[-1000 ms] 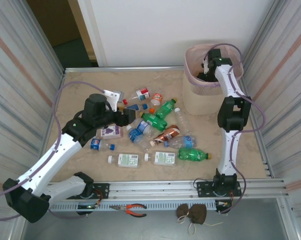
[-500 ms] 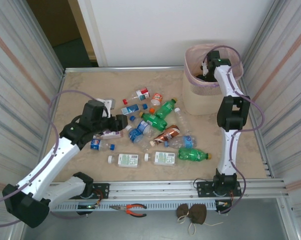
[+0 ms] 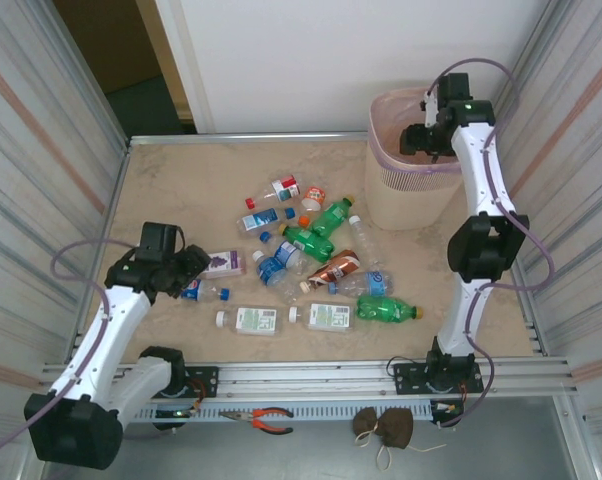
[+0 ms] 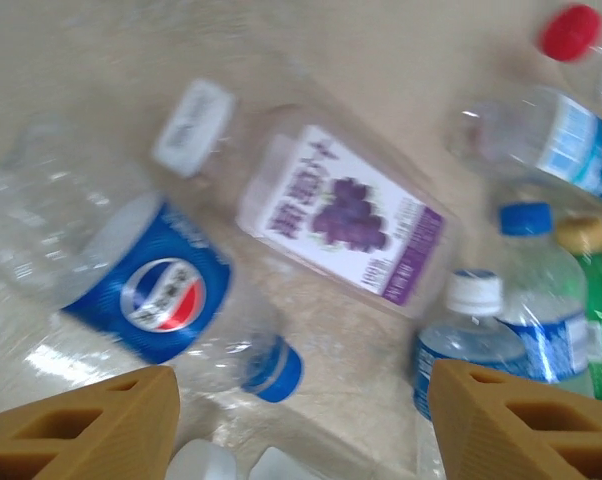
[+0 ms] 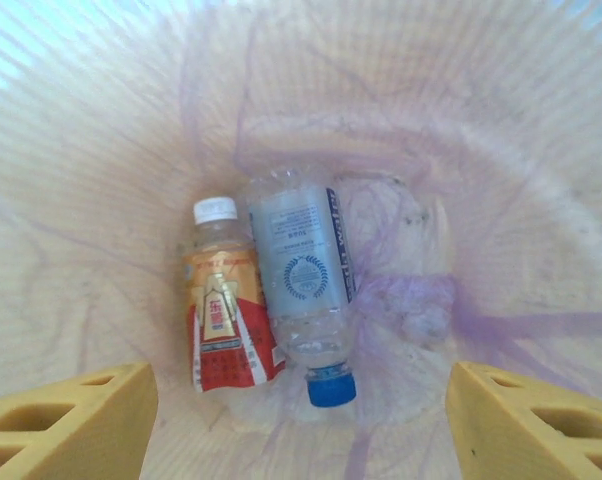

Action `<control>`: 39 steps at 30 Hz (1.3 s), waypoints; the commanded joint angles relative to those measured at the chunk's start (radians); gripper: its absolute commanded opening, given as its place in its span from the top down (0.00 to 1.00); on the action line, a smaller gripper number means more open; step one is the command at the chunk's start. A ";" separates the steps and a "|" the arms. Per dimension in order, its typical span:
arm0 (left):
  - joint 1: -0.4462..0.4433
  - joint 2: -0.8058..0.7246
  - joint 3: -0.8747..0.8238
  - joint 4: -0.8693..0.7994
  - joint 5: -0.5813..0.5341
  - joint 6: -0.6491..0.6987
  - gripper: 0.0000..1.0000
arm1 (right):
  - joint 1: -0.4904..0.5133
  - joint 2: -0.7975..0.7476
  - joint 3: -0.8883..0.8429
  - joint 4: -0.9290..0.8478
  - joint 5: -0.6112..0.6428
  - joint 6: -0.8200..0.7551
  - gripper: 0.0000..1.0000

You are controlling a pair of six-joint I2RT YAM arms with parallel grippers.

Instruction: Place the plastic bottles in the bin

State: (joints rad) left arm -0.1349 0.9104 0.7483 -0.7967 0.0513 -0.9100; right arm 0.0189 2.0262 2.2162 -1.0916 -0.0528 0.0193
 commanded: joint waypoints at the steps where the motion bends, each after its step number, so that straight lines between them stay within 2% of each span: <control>1: 0.067 -0.009 -0.028 -0.070 0.017 -0.136 0.31 | -0.002 -0.093 0.033 -0.039 -0.005 0.029 0.24; 5: 0.152 0.007 -0.059 -0.084 0.072 -0.190 0.26 | -0.002 -0.169 0.020 -0.036 -0.012 0.038 0.23; 10: 0.207 0.038 -0.085 -0.075 0.085 -0.238 0.21 | 0.005 -0.269 -0.050 0.009 -0.027 0.071 0.23; 13: 0.240 0.065 -0.112 -0.013 0.132 -0.245 0.15 | 0.012 -0.324 -0.093 0.032 -0.033 0.086 0.23; 16: 0.284 0.103 -0.139 0.059 0.193 -0.250 0.15 | 0.021 -0.362 -0.114 0.038 -0.039 0.096 0.23; 30: 0.375 0.306 -0.127 0.155 0.208 -0.193 0.20 | 0.077 -0.433 -0.125 0.010 0.002 0.100 0.22; 39: 0.401 0.322 -0.127 0.166 0.229 -0.162 0.35 | 0.126 -0.466 -0.131 -0.020 0.060 0.106 0.22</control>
State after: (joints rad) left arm 0.2516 1.2465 0.6128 -0.6228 0.2691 -1.0981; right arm 0.1299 1.6054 2.0899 -1.0885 -0.0257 0.0998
